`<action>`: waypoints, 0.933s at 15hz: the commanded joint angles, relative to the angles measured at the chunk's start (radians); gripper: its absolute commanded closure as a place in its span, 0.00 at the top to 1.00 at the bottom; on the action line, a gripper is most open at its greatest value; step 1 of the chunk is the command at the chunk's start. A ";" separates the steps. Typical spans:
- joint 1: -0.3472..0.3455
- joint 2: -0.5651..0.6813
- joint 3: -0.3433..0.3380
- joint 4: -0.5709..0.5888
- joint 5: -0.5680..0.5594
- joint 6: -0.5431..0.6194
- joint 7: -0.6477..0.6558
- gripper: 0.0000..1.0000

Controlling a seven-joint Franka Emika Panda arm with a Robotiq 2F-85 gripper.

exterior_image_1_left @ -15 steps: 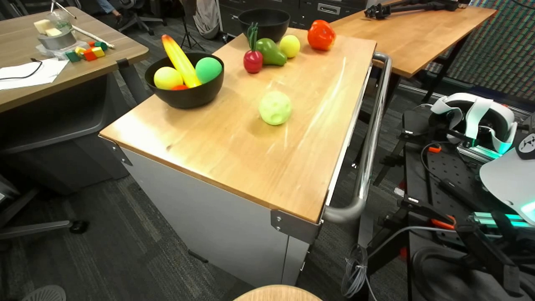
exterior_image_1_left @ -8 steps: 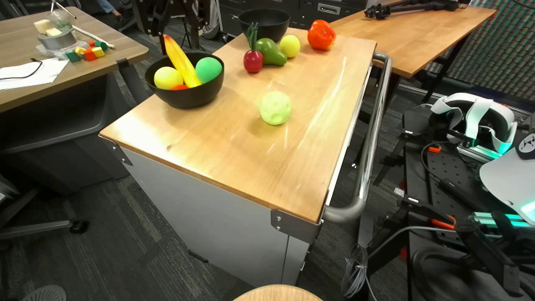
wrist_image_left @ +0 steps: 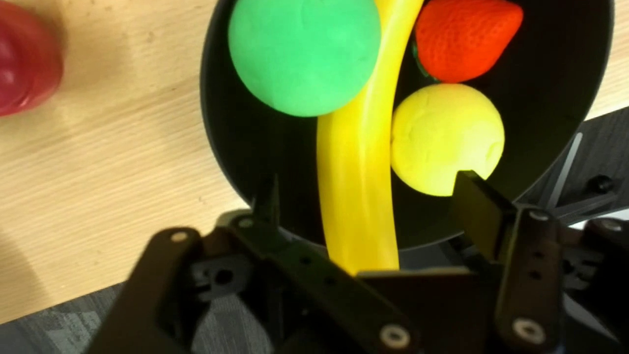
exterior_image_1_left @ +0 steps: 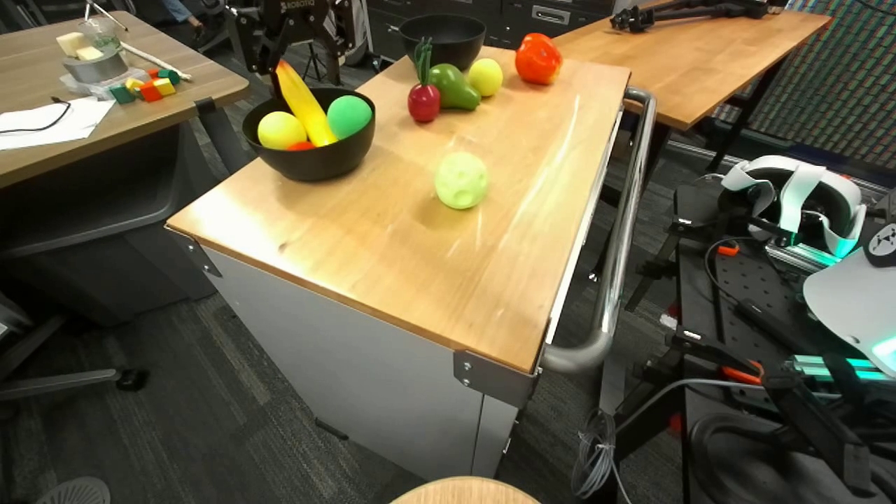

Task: Take the fruits and vegetables out of the bowls and put them on the table

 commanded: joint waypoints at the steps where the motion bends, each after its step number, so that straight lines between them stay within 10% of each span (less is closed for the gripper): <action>1: 0.015 0.066 -0.024 0.089 -0.010 0.018 0.042 0.61; 7: 0.023 0.137 -0.040 0.154 -0.022 0.047 0.052 0.19; 14: 0.035 0.122 -0.043 0.158 -0.045 0.096 0.023 0.16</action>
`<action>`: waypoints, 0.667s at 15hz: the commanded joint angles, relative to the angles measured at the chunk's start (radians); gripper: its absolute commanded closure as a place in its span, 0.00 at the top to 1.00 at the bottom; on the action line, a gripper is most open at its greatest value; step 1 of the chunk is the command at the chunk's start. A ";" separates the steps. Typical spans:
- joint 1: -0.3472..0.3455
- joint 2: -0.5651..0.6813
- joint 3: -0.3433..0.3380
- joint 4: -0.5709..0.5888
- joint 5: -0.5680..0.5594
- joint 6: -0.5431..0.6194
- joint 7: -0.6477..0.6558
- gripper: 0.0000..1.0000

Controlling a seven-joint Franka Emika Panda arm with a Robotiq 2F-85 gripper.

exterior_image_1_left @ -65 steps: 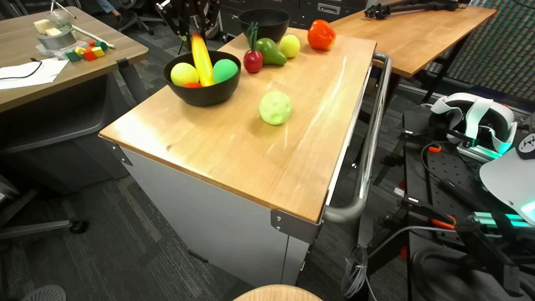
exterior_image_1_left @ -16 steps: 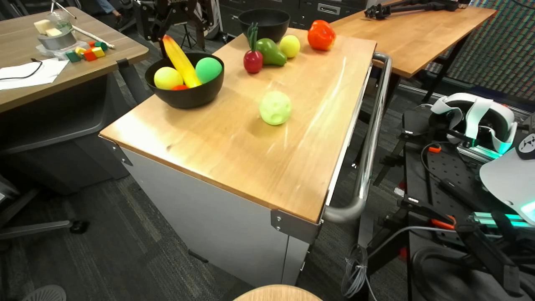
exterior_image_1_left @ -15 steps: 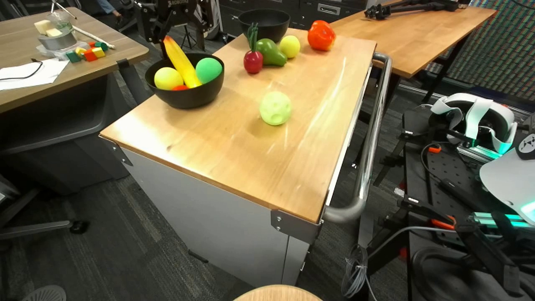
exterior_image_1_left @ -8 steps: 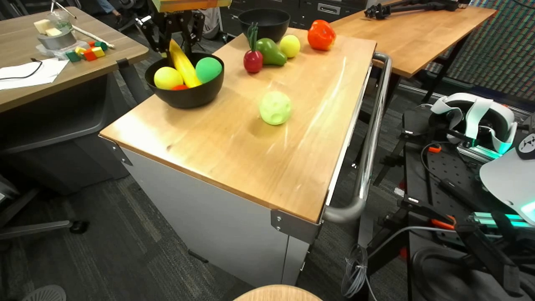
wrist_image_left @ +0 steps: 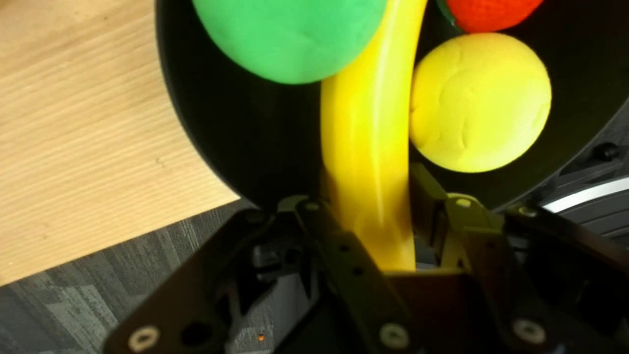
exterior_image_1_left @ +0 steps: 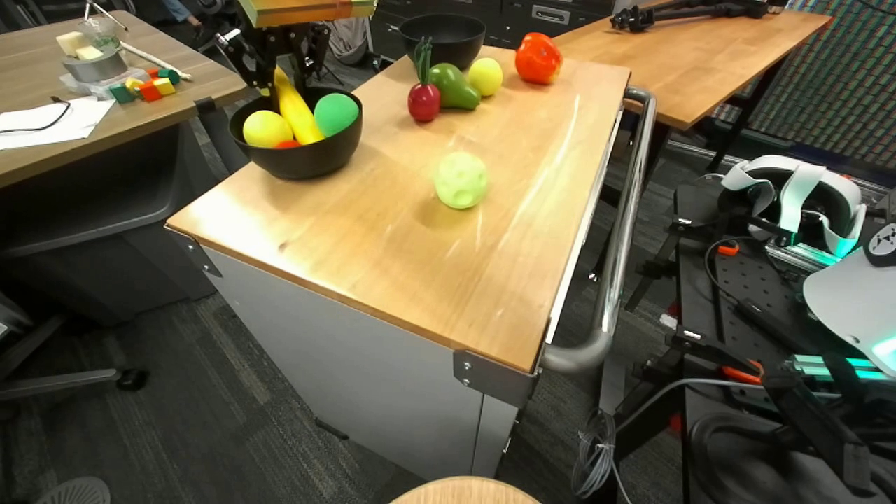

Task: Take the fruits and vegetables out of the bowls and put them on the table

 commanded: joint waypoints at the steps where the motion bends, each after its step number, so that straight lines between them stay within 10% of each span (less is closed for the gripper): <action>1: 0.026 -0.008 -0.024 0.017 -0.038 0.062 -0.008 0.16; 10: 0.027 -0.219 -0.059 -0.184 -0.142 0.286 -0.077 0.16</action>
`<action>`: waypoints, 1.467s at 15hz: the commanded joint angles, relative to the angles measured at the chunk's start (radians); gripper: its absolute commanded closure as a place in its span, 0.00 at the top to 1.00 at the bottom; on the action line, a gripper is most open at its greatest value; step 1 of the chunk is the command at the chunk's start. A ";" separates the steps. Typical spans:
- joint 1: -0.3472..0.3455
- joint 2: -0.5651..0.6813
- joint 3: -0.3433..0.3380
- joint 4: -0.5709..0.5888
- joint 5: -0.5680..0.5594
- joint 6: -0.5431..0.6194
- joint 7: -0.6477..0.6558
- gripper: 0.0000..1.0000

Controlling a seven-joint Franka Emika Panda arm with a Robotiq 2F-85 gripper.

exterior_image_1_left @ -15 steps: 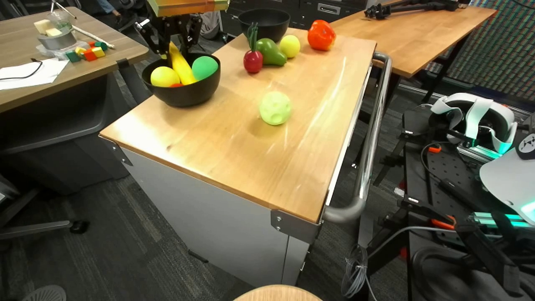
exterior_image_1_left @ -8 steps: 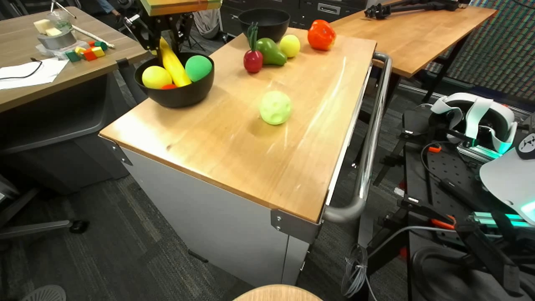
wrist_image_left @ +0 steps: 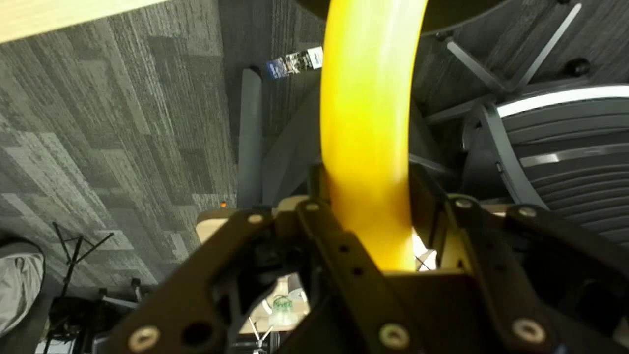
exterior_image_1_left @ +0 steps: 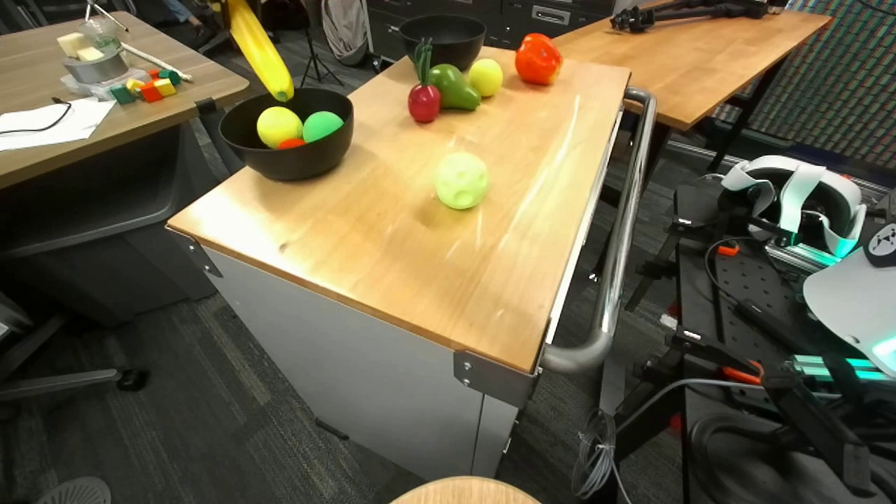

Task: Take the fruits and vegetables out of the bowls and put them on the table

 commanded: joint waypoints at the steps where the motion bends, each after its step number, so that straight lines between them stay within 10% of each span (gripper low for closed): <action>1: -0.013 -0.165 -0.005 -0.187 0.004 0.056 -0.043 0.16; 6: -0.098 -0.371 0.060 -0.421 0.110 -0.059 -0.200 0.16; 13: -0.089 -0.567 0.074 -0.628 -0.084 -0.278 -0.323 0.16; 22: -0.095 -0.492 0.138 -0.698 -0.210 -0.394 -0.333 0.16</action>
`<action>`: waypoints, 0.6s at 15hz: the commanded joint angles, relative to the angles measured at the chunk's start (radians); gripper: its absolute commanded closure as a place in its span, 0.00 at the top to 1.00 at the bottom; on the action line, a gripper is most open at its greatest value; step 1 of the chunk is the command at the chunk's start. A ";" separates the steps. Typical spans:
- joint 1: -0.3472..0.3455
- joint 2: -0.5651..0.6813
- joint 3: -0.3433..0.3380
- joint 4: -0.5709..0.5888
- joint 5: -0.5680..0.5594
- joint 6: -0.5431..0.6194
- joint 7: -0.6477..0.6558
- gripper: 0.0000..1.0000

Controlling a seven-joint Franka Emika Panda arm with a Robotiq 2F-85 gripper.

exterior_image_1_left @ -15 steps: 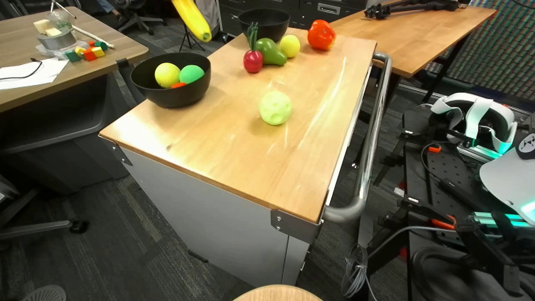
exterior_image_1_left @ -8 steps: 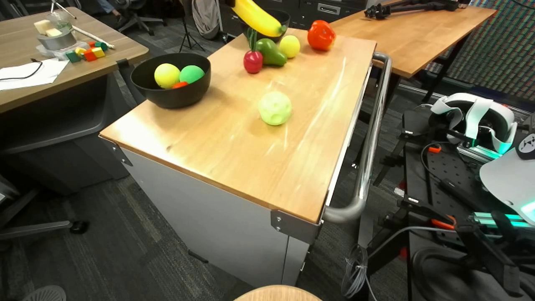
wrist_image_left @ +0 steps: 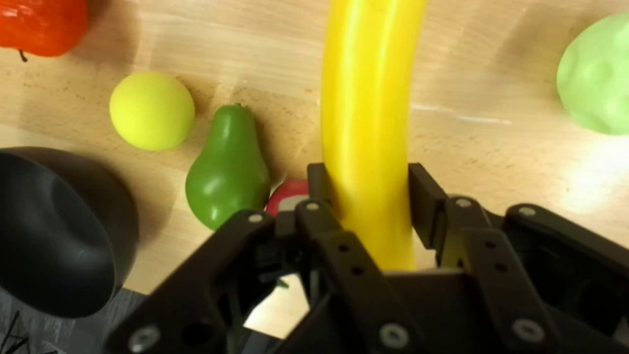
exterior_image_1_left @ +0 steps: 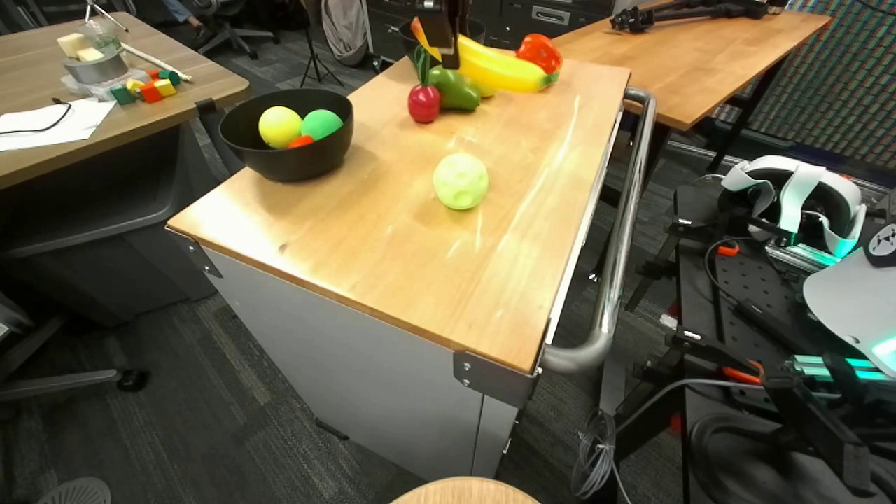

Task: Take the fruits and vegetables out of the bowls and put them on the table

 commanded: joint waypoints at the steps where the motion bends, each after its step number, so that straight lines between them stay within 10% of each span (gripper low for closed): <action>1: -0.003 0.039 0.014 -0.012 -0.013 -0.008 -0.017 0.16; 8: 0.005 0.097 0.016 -0.016 -0.007 -0.039 -0.045 0.20; 9: 0.006 0.102 0.016 -0.013 -0.007 -0.052 -0.049 0.66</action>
